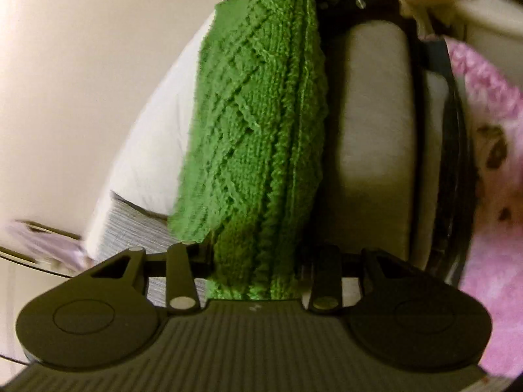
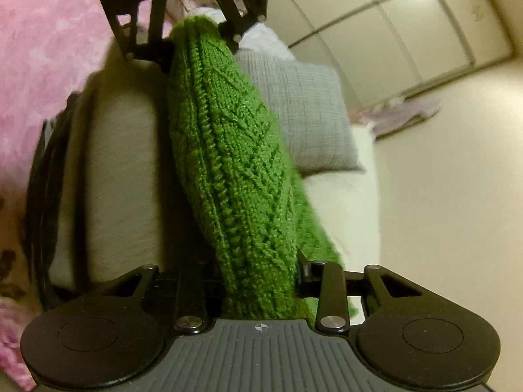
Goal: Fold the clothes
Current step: 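Lower the vest onto the clothes stack with both grippers, then open both grippers and lay the vest flat on the stack top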
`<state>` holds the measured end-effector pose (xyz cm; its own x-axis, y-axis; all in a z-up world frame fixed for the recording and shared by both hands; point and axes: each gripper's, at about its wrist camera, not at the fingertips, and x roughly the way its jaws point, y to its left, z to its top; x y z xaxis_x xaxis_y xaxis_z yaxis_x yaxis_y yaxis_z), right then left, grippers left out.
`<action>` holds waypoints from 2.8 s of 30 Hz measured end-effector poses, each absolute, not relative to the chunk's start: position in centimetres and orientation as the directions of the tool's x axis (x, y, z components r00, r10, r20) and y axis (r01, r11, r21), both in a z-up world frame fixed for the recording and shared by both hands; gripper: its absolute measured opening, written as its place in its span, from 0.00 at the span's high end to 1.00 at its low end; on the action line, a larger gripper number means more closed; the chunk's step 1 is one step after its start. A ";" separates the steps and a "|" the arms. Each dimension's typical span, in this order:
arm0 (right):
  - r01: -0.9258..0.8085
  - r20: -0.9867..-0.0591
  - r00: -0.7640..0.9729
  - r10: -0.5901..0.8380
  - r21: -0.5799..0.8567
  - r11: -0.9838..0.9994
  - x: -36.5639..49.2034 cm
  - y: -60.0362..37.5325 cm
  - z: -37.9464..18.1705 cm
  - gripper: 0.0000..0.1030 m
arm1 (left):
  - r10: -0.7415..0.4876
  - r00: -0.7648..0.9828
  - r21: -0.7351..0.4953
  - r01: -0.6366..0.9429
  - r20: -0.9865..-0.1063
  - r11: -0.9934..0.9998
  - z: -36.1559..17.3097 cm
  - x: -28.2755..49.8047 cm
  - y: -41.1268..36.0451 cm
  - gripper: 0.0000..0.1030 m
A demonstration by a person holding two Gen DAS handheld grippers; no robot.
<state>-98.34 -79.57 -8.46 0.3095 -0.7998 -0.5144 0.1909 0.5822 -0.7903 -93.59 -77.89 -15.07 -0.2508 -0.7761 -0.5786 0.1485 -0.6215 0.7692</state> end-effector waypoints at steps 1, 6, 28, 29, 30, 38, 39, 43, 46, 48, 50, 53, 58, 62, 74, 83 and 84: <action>0.208 -0.491 0.315 -0.812 -0.799 0.564 -98.6 -78.9 -8.7 0.66 | -0.789 -0.256 0.778 0.168 -0.558 -0.605 -15.3 -93.4 -77.5 0.65; 0.222 -0.452 0.288 -0.844 -0.826 0.518 -98.9 -77.5 -9.3 0.63 | -0.809 -0.266 0.798 0.177 -0.524 -0.575 -15.3 -92.9 -76.2 0.58; 0.267 -0.484 0.241 -0.841 -0.800 0.537 -97.4 -74.8 -10.0 0.69 | -0.804 -0.296 0.797 0.176 -0.516 -0.577 -15.3 -93.5 -72.0 0.66; 0.258 -0.482 0.241 -0.842 -0.805 0.535 -97.4 -74.8 -10.1 0.68 | -0.804 -0.297 0.799 0.174 -0.515 -0.576 -15.5 -93.3 -71.9 0.65; 0.248 -0.480 0.242 -0.844 -0.810 0.532 -97.4 -74.6 -10.1 0.67 | -0.804 -0.298 0.799 0.174 -0.514 -0.576 -15.4 -93.1 -71.7 0.64; 0.332 -0.552 0.216 -0.805 -0.734 0.592 -98.0 -72.9 -7.6 0.62 | -0.757 -0.300 0.720 0.245 -0.580 -0.649 -13.0 -90.7 -71.6 0.57; 0.351 -0.565 0.216 -0.796 -0.716 0.604 -98.2 -72.7 -6.7 0.62 | -0.751 -0.296 0.703 0.268 -0.590 -0.659 -12.7 -90.3 -71.6 0.57; 0.490 -0.589 0.257 -0.766 -0.604 0.629 -99.4 -71.8 -2.5 0.62 | -0.746 -0.277 0.629 0.408 -0.606 -0.662 -9.4 -88.1 -72.9 0.57; 0.617 -0.595 0.312 -0.741 -0.466 0.634 -99.7 -74.2 0.8 0.62 | -0.748 -0.276 0.559 0.522 -0.604 -0.644 -6.8 -87.4 -75.0 0.57; 0.694 -0.611 0.338 -0.716 -0.352 0.628 -99.7 -76.9 2.1 0.62 | -0.727 -0.305 0.481 0.585 -0.615 -0.653 -5.4 -87.9 -76.9 0.57; 0.755 -0.642 0.387 -0.662 -0.192 0.627 -100.1 -79.9 2.5 0.62 | -0.686 -0.346 0.388 0.625 -0.640 -0.677 -4.9 -88.9 -78.6 0.58; 0.779 -0.707 0.408 -0.578 -0.061 0.624 -100.4 -82.7 0.4 0.62 | -0.600 -0.384 0.250 0.656 -0.702 -0.712 -6.0 -90.2 -80.6 0.61; 0.776 -0.720 0.441 -0.537 0.005 0.630 -101.8 -80.8 -3.3 0.62 | -0.576 -0.369 0.221 0.670 -0.730 -0.709 -10.0 -90.7 -78.9 0.61; 0.780 -0.712 0.447 -0.541 0.015 0.626 -102.3 -79.4 -3.7 0.61 | -0.581 -0.355 0.215 0.690 -0.732 -0.691 -10.1 -90.8 -77.6 0.61; 0.882 -0.701 0.413 -0.581 0.149 0.447 -104.7 -88.6 -1.1 0.61 | -0.568 -0.320 0.208 0.707 -0.758 -0.676 -9.1 -91.0 -78.8 0.61; 0.885 -0.699 0.413 -0.583 0.159 0.437 -106.0 -88.0 -1.0 0.61 | -0.589 -0.330 0.166 0.757 -0.738 -0.632 -5.1 -91.6 -82.2 0.61; 0.884 -0.697 0.419 -0.582 0.166 0.437 -105.7 -88.2 -1.0 0.61 | -0.592 -0.326 0.162 0.766 -0.737 -0.623 -5.1 -91.8 -83.2 0.61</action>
